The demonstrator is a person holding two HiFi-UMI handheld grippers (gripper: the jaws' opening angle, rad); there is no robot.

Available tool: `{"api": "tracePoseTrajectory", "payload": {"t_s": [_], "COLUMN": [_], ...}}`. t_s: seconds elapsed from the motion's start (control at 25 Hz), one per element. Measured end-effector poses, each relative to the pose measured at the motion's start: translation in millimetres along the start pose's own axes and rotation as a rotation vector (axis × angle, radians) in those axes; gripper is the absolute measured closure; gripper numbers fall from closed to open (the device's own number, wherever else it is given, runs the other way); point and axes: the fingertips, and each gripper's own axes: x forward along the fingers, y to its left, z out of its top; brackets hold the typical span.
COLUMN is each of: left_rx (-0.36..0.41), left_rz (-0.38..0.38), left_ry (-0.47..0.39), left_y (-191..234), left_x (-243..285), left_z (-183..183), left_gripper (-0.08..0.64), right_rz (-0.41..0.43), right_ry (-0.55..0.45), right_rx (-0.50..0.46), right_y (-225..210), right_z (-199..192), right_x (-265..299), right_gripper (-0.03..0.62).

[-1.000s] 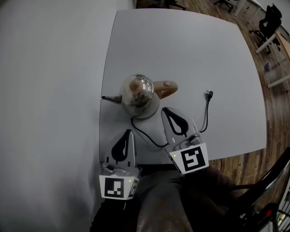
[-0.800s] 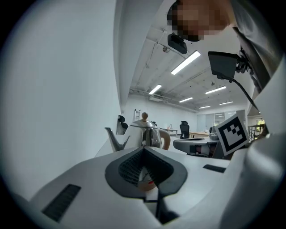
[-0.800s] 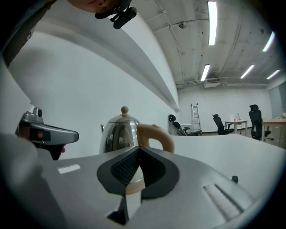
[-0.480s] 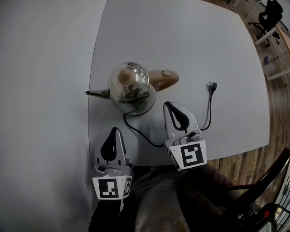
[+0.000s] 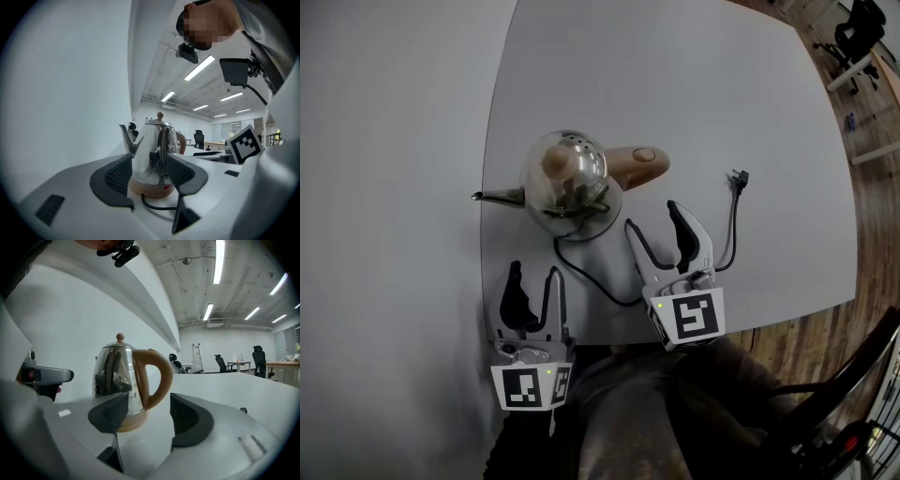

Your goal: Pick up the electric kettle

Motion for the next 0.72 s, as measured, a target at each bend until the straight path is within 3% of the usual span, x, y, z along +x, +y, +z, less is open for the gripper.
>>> {"api": "tracePoseTrajectory", "payload": {"t_s": [0.16, 0.72], "left_rx": [-0.008, -0.02], "left_rz": [0.033, 0.023], "left_ry": [-0.016, -0.036], "left_y": [9.6, 23.4], "left_x": [1.5, 15.9], "left_z": [2.7, 8.6], "left_gripper": [0.336, 0.334], "right_rz": [-0.007, -0.029], "right_ry": [-0.005, -0.002], "right_rx": [0.002, -0.015], "right_y": [-2.6, -11.6], "right_z": [-0.6, 1.6], "right_x": [2.4, 13.8], "right_gripper": [0.334, 0.319]}}
